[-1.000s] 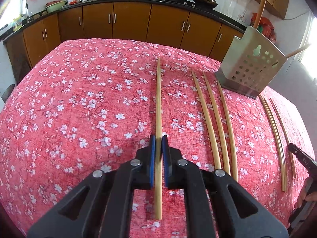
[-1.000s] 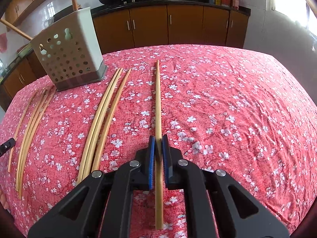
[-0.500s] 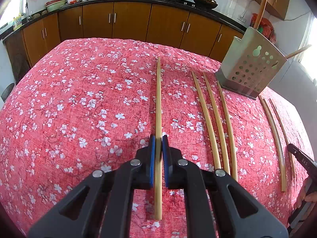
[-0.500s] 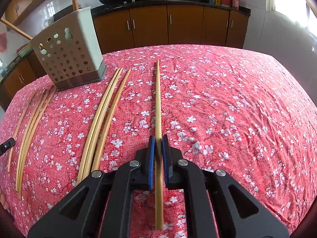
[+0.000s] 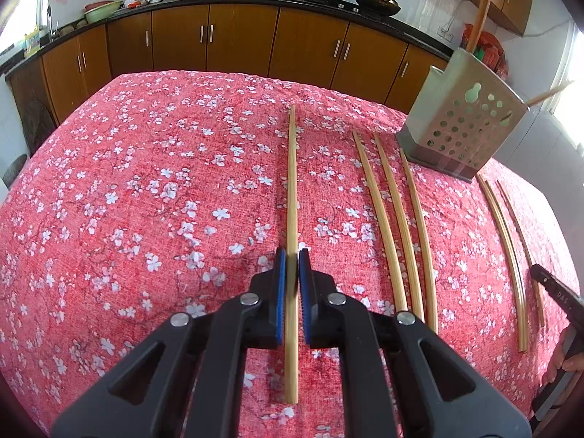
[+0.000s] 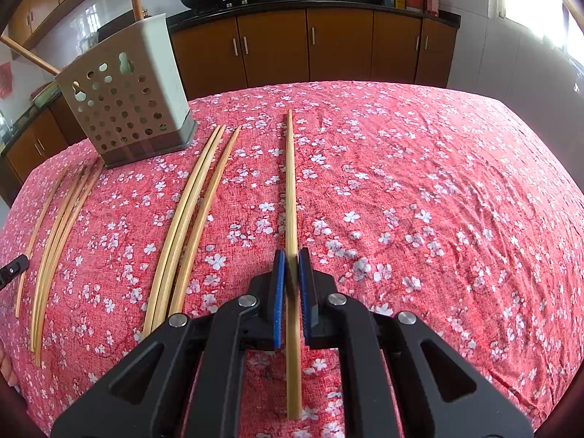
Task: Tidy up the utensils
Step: 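Lift the chopstick upright with the right gripper toward the holder while the left gripper lifts its own, then insert the chopstick into the holder and open the right gripper while the left gripper releases its own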
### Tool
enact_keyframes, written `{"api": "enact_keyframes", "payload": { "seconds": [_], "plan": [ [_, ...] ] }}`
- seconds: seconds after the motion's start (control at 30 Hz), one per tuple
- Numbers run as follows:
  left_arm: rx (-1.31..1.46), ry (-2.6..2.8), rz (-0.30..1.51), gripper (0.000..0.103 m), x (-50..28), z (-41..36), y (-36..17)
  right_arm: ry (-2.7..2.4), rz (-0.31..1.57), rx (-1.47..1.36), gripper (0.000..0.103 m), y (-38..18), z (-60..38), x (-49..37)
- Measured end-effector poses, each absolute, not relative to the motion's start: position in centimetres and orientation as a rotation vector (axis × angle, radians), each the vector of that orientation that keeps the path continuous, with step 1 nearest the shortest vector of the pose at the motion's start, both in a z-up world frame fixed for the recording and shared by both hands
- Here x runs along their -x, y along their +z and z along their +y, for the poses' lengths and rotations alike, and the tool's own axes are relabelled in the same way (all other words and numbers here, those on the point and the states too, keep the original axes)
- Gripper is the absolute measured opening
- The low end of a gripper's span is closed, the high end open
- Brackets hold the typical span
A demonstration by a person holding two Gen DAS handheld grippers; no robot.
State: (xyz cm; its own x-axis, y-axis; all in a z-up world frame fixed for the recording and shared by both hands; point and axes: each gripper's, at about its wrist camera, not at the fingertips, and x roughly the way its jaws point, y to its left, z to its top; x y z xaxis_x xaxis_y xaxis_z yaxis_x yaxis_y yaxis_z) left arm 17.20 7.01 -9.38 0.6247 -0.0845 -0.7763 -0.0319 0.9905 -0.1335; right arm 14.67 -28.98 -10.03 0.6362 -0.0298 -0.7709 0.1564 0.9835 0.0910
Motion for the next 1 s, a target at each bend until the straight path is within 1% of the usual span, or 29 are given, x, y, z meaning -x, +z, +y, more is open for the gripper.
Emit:
{"api": "enact_keyframes", "payload": {
  "seconds": [0.17,0.3,0.43,0.6,0.77,0.87,1.0],
  "plan": [
    [0.132,-0.034,0.898,0.010,-16.6,6.7,-9.3,-0.093,0.875,-0.174,0.009,-10.0,-29.1,-14.1],
    [0.119,-0.037,0.898,0.008,-16.6,6.4,-9.2,-0.088,0.874,-0.177,0.008,-10.0,-29.0,-14.1],
    [0.111,-0.046,0.882,0.008,-16.3,6.5,-8.4,-0.084,0.835,-0.196,0.008,-8.5,-29.5,-13.4],
    [0.120,-0.063,0.767,0.008,-15.1,6.8,-4.6,-0.087,0.707,-0.202,0.008,-4.4,-30.1,-12.2],
    [0.133,-0.076,0.617,0.008,-14.3,6.8,0.7,-0.084,0.590,-0.207,0.008,-0.6,-30.7,-11.4],
    [0.135,-0.082,0.565,0.008,-14.3,6.6,2.9,-0.078,0.543,-0.207,0.008,0.9,-30.7,-11.2],
    [0.143,-0.088,0.542,0.007,-14.6,6.5,4.6,-0.067,0.507,-0.199,0.008,2.1,-30.3,-11.3]
  ]
}}
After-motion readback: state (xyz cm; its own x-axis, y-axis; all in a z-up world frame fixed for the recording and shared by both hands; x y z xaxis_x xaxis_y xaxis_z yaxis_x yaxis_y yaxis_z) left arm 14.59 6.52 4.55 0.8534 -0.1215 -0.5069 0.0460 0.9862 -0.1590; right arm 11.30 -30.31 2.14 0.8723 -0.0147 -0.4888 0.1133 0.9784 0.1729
